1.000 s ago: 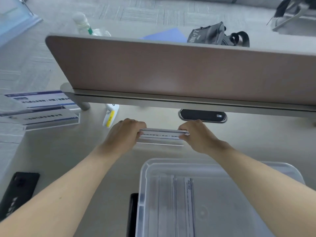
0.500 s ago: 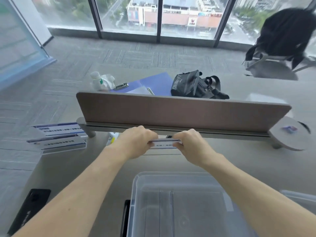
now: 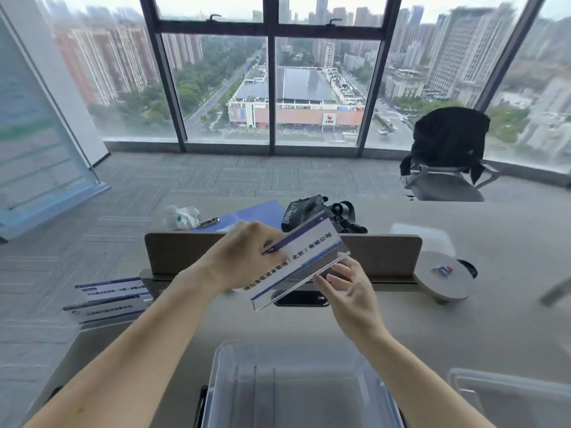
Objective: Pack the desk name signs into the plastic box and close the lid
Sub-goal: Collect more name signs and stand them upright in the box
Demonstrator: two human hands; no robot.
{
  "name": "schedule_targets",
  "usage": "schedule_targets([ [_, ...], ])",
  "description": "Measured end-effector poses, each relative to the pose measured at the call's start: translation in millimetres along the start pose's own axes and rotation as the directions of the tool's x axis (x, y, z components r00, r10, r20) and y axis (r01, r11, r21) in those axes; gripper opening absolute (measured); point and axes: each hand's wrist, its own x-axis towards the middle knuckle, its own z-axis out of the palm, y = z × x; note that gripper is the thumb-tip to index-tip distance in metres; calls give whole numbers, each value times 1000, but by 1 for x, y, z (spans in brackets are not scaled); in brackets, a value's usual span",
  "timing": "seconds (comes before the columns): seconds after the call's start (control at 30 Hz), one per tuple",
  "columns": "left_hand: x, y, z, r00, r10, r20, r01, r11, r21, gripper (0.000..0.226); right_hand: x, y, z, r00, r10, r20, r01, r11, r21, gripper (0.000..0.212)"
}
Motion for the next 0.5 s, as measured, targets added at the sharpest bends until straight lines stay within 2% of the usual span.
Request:
schedule_targets([
  [0.03, -2, 13, -4, 1000, -13, -25, 13, 1000, -22, 33, -5, -3, -3, 1000, 8, 19, -8, 1000, 24, 66],
  [0.13, -10, 43, -9, 995, -82, -56, 76, 992, -99, 20, -14, -20, -13, 998, 46, 33, -52, 975, 215, 55],
  [0.23, -21, 68, -9, 987, -143, -73, 129, 976, -176, 44, -25, -45, -26, 997, 39, 66, -61, 923, 379, 32],
  [0.37, -32, 93, 0, 973, -215, -90, 193, 960, -203, 35, -36, -53, -41, 993, 40, 107, -74, 940, 334, 18],
  [0.5, -41, 106, 14, 940, -338, 47, 340, 914, -220, 41, -54, -39, -49, 988, 125, 85, -143, 956, 257, 14],
])
